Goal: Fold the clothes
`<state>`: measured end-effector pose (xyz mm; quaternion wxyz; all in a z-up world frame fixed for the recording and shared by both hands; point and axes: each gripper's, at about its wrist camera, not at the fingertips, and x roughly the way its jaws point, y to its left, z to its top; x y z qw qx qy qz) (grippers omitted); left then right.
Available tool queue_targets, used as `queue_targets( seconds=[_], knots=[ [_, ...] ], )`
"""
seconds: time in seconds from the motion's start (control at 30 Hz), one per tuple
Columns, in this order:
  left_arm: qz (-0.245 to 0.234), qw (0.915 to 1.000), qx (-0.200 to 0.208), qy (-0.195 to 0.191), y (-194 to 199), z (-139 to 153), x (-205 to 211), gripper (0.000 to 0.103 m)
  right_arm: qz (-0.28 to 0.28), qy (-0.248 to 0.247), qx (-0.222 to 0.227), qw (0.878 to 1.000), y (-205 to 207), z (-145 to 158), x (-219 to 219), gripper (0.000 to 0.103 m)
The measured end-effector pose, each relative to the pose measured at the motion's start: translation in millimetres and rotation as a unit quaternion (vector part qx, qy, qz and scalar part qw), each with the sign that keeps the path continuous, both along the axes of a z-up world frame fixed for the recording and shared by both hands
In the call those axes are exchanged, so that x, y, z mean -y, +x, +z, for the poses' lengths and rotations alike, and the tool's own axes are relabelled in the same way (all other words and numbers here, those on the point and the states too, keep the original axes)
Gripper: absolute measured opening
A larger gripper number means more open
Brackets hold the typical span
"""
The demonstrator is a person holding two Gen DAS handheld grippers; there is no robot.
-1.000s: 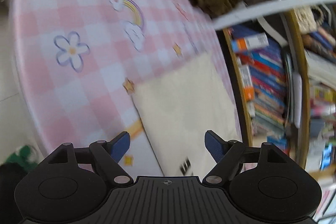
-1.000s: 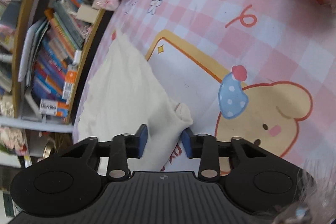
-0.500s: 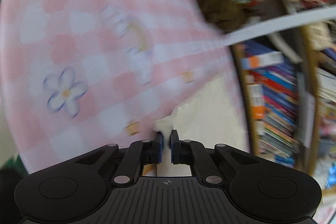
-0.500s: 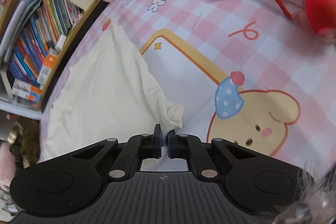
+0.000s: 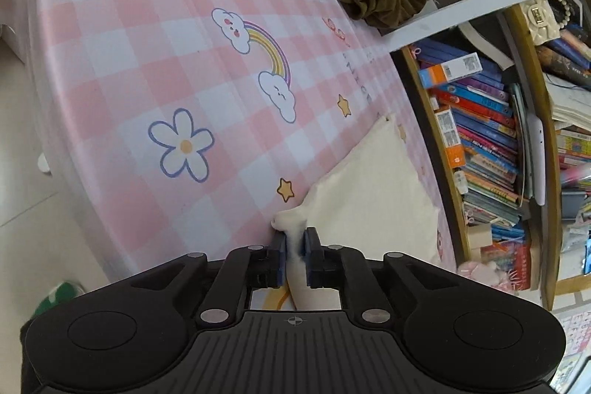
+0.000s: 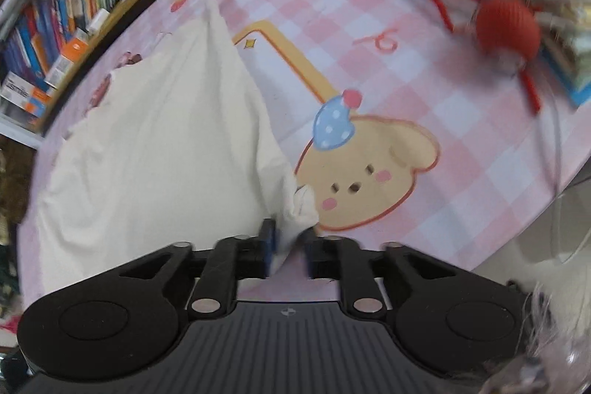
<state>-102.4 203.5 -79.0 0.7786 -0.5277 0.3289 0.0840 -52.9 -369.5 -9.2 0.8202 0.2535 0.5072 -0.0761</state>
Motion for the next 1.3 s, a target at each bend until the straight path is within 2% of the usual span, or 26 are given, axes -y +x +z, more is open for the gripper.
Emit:
queue_targets(
  seconds=[0.13,0.27,0.47,0.63,0.97,1.17,1.3],
  knots=[
    [0.011,0.9998,0.012,-0.010,-3.7,-2.7,0.9,0.018,0.041,-0.097,0.029,0.994,4.9,23.4,-12.8,0.036],
    [0.023,0.9993,0.024,-0.018,-12.5,-6.9,-0.2,0.020,0.111,-0.144,0.082,0.980,9.8,46.3,-35.1,0.036],
    [0.045,0.9975,0.040,-0.037,-18.4,-14.3,-0.6,0.020,0.213,-0.135,0.140,0.957,23.8,67.8,-88.6,0.037],
    [0.052,0.9968,0.046,-0.039,-21.0,-16.9,0.6,0.020,0.288,-0.121,0.152,0.938,29.7,70.0,-131.3,0.038],
    [0.045,0.9978,0.043,-0.023,-17.4,-13.6,0.7,0.020,0.357,-0.110,0.160,0.914,33.9,64.7,-163.5,0.038],
    [0.036,0.9982,0.038,-0.028,-14.3,-13.1,-2.7,0.020,0.391,-0.106,0.156,0.901,35.5,59.4,-182.6,0.041],
    [0.020,0.9982,0.039,-0.041,-13.0,-15.2,-9.0,0.020,0.400,-0.105,0.161,0.896,33.3,56.6,-199.4,0.043]
  ],
)
